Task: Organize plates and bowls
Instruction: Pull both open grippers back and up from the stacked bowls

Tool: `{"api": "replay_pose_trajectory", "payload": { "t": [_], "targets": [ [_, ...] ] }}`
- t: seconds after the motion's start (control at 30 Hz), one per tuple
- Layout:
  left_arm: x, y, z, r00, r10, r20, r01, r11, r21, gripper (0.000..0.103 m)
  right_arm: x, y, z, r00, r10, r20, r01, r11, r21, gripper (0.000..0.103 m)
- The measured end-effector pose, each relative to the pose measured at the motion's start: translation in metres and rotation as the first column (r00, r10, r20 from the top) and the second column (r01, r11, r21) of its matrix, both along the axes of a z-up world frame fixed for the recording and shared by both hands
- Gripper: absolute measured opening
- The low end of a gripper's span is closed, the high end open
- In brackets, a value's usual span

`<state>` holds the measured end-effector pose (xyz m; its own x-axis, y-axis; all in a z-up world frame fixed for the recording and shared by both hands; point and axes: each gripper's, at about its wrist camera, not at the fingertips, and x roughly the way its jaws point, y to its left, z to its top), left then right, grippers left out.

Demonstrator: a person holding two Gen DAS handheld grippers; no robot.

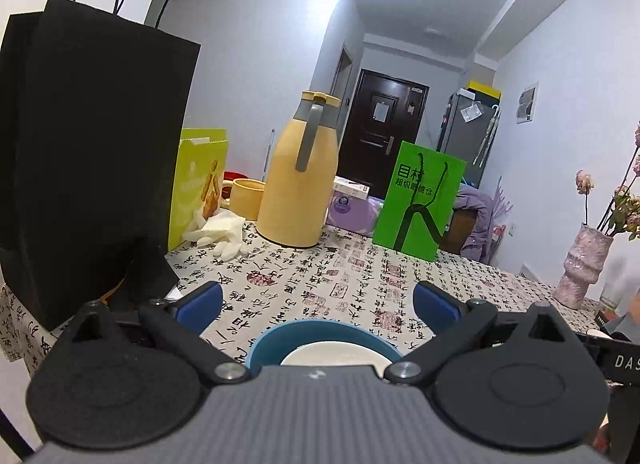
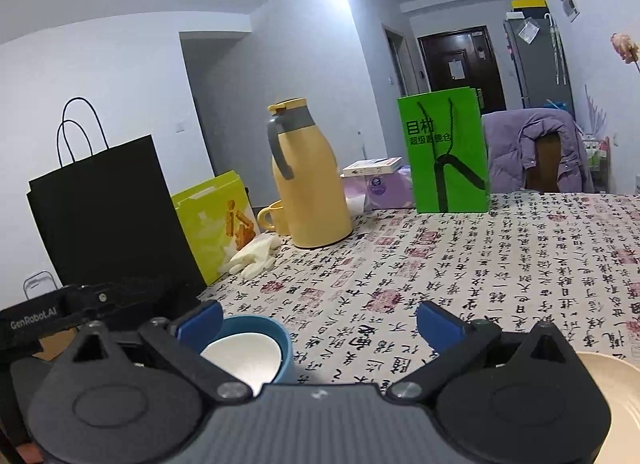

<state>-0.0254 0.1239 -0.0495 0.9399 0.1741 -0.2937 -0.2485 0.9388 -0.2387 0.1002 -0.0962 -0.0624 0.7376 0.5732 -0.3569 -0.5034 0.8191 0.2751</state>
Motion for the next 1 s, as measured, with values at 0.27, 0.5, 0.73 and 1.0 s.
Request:
{"api": "replay_pose_trajectory", "payload": {
  "t": [0.27, 0.5, 0.73, 1.0],
  "targets": [
    [-0.008, -0.009, 0.000, 0.999, 0.021, 0.031, -0.022, 0.999, 0.037, 0.103, -0.011, -0.021, -0.003, 0.999, -0.033, 0.027, 0.033, 0.999, 0.005, 0.103],
    [-0.009, -0.018, -0.001, 0.999, 0.020, 0.034, -0.021, 0.999, 0.044, 0.103, -0.019, -0.042, -0.004, 0.998, -0.059, 0.039, 0.058, 0.998, 0.010, 0.103],
    [-0.010, -0.032, 0.000, 0.999, 0.005, 0.039, -0.007, 0.998, 0.055, 0.103, -0.026, -0.062, -0.004, 0.996, -0.082, 0.044, 0.081, 0.996, 0.021, 0.103],
    [-0.009, -0.051, 0.004, 0.999, -0.018, 0.041, 0.015, 0.997, 0.069, 0.103, -0.030, -0.082, -0.005, 0.994, -0.101, 0.045, 0.099, 0.995, 0.031, 0.103]
  ]
}}
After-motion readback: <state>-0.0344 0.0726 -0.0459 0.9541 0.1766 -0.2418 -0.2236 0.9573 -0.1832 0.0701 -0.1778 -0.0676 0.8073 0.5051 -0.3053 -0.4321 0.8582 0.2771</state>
